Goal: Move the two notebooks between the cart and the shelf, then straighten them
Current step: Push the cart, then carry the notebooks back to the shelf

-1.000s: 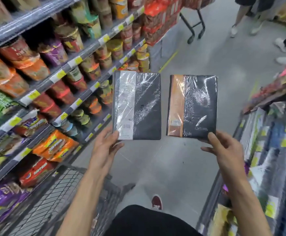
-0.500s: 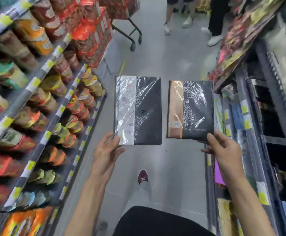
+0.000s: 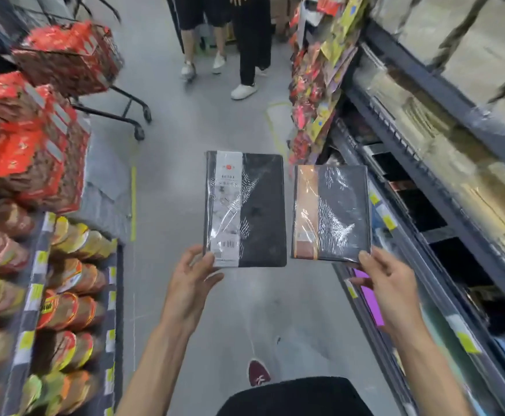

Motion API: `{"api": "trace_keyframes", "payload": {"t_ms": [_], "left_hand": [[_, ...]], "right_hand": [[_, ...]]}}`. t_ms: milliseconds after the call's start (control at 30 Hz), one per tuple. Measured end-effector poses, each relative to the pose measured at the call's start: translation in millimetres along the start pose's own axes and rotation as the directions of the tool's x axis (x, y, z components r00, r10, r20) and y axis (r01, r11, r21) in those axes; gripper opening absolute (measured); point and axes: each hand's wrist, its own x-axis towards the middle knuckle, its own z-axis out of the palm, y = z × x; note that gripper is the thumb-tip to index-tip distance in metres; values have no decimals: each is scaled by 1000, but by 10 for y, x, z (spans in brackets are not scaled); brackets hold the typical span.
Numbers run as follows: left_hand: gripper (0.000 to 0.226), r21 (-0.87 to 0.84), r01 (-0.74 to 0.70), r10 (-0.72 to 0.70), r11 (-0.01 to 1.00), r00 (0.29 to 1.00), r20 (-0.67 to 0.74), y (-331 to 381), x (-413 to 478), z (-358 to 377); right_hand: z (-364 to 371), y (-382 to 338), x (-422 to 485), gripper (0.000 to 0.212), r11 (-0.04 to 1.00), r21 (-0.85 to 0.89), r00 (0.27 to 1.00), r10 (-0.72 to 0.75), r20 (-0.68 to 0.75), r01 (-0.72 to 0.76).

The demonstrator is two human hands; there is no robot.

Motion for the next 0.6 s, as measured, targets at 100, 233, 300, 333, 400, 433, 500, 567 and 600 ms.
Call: {"api": "trace_keyframes", "payload": {"t_ms": [100,233,300,333,400,433,500,567,600], "left_hand": [[12,78,25,-32,997,995,90,122,415,177],[13,147,63,-85,987,985,152,257,954,471],[14,187,93,-125,978,977,170,297,1203,623],[13,207,109,-146,972,974,176,312,1322,696],[12,259,133,-188,957,961,201,340,1537,849],[11,289,141,-208,947,954,216,347,1631,929],[9,345,152,-247,926,937,249,357,1824,1090],[6,403,156,-287,902,914,288,347,2021,1241],[9,427,160,-308,890,902,303,337,2118,1307]], "right_hand": [[39,-10,202,24,999,35,996,34,-77,-31],[82,20,490,17,994,100,984,67,-164,-51],[100,69,652,14,985,159,971,104,-216,-70],[103,114,730,14,980,183,963,125,-237,-82],[114,206,857,12,970,214,948,174,-265,-118],[119,239,900,10,964,228,938,197,-283,-134],[117,317,998,12,964,222,927,211,-311,-145],[103,373,1102,19,968,192,924,219,-313,-164],[87,400,1138,23,967,185,921,226,-317,-173]]}}
